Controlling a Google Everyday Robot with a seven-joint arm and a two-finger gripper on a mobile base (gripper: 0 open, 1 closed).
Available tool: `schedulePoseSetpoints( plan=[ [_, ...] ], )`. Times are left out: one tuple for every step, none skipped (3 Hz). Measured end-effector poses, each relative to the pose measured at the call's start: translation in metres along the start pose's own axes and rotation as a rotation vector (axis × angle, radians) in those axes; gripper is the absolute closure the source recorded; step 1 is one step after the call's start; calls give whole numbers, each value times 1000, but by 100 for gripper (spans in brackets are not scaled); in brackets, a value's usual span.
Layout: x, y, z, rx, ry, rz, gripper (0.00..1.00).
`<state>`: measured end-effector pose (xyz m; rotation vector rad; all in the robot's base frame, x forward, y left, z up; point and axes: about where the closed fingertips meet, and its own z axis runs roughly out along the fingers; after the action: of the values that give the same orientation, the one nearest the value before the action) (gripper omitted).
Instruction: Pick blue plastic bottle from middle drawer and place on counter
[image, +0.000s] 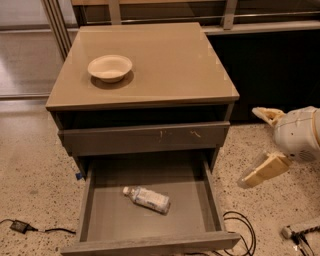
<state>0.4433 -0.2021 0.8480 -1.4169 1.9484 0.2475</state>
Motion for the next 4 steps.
schedulePoseSetpoints(
  plan=[
    [1, -1, 2, 2, -1, 3, 0],
    [-2, 6, -9, 14, 24, -29, 0],
    [-10, 26, -5, 11, 18, -78, 0],
    [-5, 42, 24, -3, 3, -99, 0]
  ],
)
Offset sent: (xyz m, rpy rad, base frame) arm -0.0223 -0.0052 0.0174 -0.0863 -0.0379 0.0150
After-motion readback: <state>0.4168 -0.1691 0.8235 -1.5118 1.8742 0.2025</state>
